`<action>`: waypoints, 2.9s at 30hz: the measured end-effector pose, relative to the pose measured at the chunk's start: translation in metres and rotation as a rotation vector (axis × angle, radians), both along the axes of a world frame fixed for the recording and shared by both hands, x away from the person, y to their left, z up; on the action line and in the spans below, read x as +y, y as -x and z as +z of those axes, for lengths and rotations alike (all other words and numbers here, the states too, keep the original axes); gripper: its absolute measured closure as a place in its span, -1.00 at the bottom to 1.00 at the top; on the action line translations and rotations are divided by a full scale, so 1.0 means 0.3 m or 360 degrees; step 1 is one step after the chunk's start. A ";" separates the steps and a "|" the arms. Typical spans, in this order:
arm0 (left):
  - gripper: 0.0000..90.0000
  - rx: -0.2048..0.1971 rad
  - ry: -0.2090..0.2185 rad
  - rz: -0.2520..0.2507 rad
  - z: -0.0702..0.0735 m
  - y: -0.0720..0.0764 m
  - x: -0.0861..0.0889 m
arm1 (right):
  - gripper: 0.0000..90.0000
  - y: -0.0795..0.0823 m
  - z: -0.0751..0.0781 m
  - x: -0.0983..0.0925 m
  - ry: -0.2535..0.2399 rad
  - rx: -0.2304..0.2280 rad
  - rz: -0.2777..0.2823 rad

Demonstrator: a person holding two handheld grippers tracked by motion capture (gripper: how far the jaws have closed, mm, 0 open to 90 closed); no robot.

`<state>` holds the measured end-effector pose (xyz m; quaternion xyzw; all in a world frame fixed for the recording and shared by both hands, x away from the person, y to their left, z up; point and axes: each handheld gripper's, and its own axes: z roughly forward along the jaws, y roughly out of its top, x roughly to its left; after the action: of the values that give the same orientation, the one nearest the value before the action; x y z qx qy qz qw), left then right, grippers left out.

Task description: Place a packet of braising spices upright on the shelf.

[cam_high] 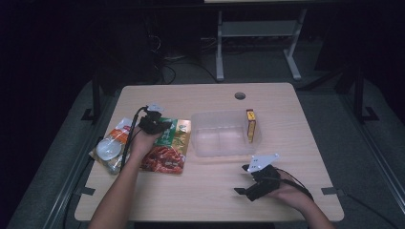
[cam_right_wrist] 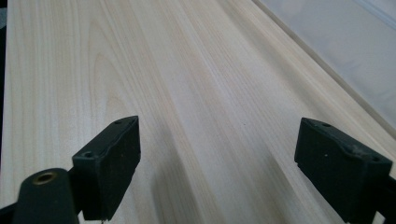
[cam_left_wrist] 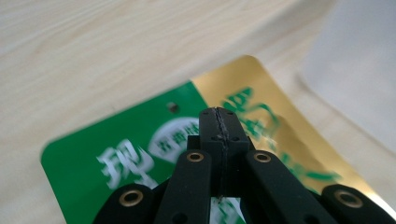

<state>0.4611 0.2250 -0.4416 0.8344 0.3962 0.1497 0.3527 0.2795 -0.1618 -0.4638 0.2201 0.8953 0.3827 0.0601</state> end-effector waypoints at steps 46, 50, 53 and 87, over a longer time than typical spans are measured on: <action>1.00 0.0128 -0.0123 0.0136 -0.058 0.059 -0.060 | -0.68 0.008 0.006 0.003 -0.0013 -0.0013 0.0017; 1.00 0.0153 -0.0086 0.0102 -0.058 0.108 -0.050 | -0.68 0.009 0.008 0.003 -0.0009 -0.0019 0.0010; 1.00 0.0179 -0.0087 0.0062 -0.055 0.131 -0.049 | -0.68 0.010 0.009 0.004 -0.0006 -0.0017 0.0008; 1.00 0.0366 0.0095 -0.0535 -0.066 0.461 -0.150 | -0.68 0.008 0.014 -0.003 0.0003 -0.0062 -0.0026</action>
<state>0.3228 0.1798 -0.4614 0.8896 0.2934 -0.0192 0.3497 0.2772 -0.1627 -0.4595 0.2197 0.8924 0.3857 0.0808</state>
